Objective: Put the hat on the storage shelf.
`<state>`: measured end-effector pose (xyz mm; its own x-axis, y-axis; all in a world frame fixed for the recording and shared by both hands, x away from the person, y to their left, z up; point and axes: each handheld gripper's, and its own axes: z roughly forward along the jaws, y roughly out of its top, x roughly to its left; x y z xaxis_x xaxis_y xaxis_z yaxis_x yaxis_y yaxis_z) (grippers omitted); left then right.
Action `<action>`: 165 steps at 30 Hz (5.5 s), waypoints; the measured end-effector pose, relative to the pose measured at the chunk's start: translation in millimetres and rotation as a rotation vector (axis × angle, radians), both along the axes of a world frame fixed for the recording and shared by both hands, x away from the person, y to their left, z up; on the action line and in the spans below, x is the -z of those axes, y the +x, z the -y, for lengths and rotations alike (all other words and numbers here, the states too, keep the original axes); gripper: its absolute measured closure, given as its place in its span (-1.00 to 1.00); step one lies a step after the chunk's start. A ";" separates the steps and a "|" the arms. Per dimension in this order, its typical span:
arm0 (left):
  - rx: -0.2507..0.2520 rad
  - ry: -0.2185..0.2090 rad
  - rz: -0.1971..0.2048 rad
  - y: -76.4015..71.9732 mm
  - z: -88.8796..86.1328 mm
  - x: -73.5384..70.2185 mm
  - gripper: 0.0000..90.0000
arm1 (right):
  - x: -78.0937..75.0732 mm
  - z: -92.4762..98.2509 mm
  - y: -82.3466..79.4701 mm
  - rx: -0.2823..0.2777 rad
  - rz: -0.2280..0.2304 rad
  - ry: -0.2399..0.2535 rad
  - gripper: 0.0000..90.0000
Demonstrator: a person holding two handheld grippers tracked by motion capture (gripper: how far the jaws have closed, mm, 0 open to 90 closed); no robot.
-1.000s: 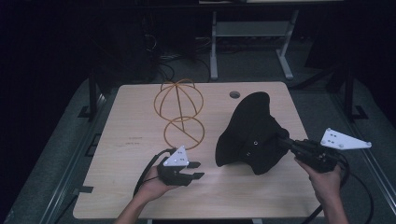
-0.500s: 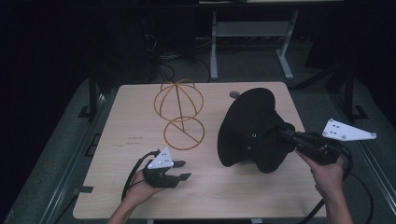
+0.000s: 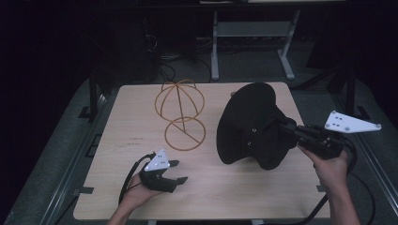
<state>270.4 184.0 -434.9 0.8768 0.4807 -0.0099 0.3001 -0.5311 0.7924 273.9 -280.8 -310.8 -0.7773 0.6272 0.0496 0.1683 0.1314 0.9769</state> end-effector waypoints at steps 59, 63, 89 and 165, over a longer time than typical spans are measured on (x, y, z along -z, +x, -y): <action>-0.028 0.039 0.035 -0.8 -9.0 5.4 -0.41 | -87.5 -96.1 77.1 -0.110 -0.002 -0.024 0.99; -0.034 0.026 0.035 -1.5 -9.8 4.7 -0.42 | -93.0 -106.0 82.6 -0.120 -0.003 -0.026 0.99; -0.019 0.026 0.025 -2.2 -7.0 6.0 -0.42 | -116.5 -166.8 122.2 -0.158 -0.066 -0.057 0.98; 0.020 0.026 0.017 -4.8 -3.5 7.0 -0.46 | -91.6 -265.5 183.9 -0.148 -0.202 -0.164 0.22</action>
